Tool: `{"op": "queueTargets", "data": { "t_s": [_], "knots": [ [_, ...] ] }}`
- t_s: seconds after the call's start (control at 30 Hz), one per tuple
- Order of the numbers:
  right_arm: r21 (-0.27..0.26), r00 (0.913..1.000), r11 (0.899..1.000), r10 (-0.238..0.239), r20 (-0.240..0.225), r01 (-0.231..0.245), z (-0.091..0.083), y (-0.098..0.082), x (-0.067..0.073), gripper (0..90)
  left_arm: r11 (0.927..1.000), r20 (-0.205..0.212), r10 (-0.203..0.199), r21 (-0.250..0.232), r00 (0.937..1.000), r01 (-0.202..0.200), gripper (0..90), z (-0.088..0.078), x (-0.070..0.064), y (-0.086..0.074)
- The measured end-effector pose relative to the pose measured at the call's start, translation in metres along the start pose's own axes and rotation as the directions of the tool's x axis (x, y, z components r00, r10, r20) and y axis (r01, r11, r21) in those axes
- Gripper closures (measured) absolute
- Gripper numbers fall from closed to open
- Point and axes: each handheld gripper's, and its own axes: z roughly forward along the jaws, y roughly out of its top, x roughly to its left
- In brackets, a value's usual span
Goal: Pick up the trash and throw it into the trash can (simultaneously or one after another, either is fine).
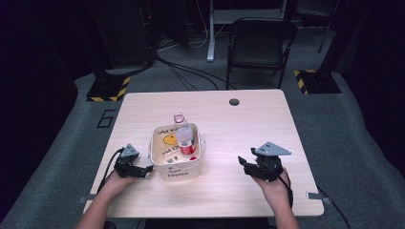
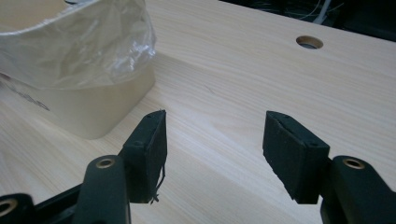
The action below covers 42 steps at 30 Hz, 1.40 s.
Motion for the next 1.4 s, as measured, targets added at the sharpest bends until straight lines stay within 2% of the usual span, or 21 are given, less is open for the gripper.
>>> {"op": "queueTargets", "data": {
  "t_s": [0.3,0.4,0.57,0.73,0.87,1.0,1.1,1.23,1.4],
  "knots": [
    [0.048,0.9994,0.998,0.034,-0.007,-0.033,-0.001,-0.023,-0.021,37.0,1.0,-0.001,-0.001,-0.003,1.0,0.001,5.7,0.0,0.0,0.0],
    [0.069,0.9988,0.996,0.049,0.005,-0.049,-0.007,-0.032,-0.029,35.9,1.0,-0.004,-0.003,-0.008,1.0,0.002,5.7,0.001,0.0,0.0],
    [0.071,0.9944,0.993,0.093,0.051,-0.097,-0.009,-0.049,-0.042,34.2,1.0,0.001,0.0,0.001,1.0,0.0,5.7,0.0,0.0,0.0],
    [0.082,0.9861,0.987,0.129,0.104,-0.138,-0.007,-0.062,-0.052,33.8,1.0,-0.001,-0.001,-0.002,1.0,0.001,5.7,0.0,0.0,0.0],
    [0.1,0.979,0.98,0.16,0.127,-0.173,-0.005,-0.073,-0.058,34.2,1.0,0.0,-0.001,-0.001,1.0,0.001,5.7,0.0,0.0,0.0],
    [0.108,0.9719,0.975,0.176,0.157,-0.194,-0.005,-0.077,-0.062,34.0,1.0,-0.002,-0.001,-0.003,1.0,0.001,5.7,0.0,0.0,0.0],
    [0.122,0.9638,0.967,0.198,0.178,-0.222,-0.003,-0.08,-0.065,33.4,1.0,0.0,0.0,0.0,1.0,0.0,5.7,0.0,0.0,0.0],
    [0.144,0.9578,0.961,0.206,0.201,-0.236,-0.001,-0.084,-0.071,32.7,1.0,0.0,0.0,0.0,1.0,0.0,5.7,0.0,0.0,0.0],
    [0.145,0.9447,0.951,0.239,0.225,-0.275,0.0,-0.087,-0.076,30.2,1.0,0.0,0.003,0.002,1.0,-0.003,5.7,0.0,0.0,0.0]
  ]
}}
